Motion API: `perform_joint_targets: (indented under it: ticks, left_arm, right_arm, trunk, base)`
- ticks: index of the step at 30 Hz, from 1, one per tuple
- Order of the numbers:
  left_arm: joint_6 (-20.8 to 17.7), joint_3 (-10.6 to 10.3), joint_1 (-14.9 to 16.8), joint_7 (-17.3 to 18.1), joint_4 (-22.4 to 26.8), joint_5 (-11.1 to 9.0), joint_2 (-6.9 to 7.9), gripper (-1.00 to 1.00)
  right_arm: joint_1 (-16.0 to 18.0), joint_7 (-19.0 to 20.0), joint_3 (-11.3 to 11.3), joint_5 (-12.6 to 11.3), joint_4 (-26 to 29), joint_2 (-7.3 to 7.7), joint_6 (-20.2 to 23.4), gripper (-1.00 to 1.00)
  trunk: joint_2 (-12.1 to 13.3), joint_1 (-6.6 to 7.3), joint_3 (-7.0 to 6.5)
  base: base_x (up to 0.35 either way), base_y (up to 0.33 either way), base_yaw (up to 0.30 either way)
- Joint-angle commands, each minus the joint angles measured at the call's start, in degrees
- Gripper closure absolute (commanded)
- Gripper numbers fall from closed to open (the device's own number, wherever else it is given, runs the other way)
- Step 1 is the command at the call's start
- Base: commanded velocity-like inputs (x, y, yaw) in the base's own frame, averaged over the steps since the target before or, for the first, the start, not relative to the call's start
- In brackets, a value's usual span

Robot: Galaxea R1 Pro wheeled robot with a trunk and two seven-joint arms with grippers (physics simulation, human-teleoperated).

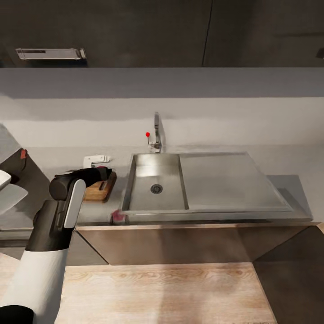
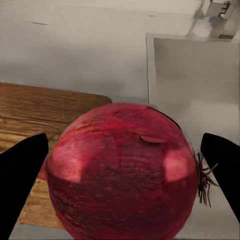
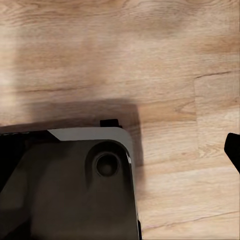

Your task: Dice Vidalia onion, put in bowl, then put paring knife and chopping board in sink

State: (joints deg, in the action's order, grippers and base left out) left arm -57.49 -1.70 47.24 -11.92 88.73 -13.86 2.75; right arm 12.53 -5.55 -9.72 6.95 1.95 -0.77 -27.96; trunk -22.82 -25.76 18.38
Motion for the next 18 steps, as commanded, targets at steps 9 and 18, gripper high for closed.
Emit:
perform_joint_targets:
  ticks: [9,18]
  left_arm:
    - [-0.08,0.17,0.05,-0.51,0.03,-0.64,0.2,1.0]
    - [-0.08,0.0,0.05,-0.47,-0.01,-0.56,0.32,1.0]
  right_arm:
    - [0.04,-0.34,-0.38,0.61,-0.02,-0.02,-0.16,-1.0]
    - [0.04,-0.34,-0.38,0.61,-0.02,-0.02,-0.16,-1.0]
  trunk:
    - [-0.1,-0.03,0.09]
    - [-0.1,-0.03,0.09]
  base:
    - [0.098,0.21,0.0]
    - [0.076,0.132,0.0]
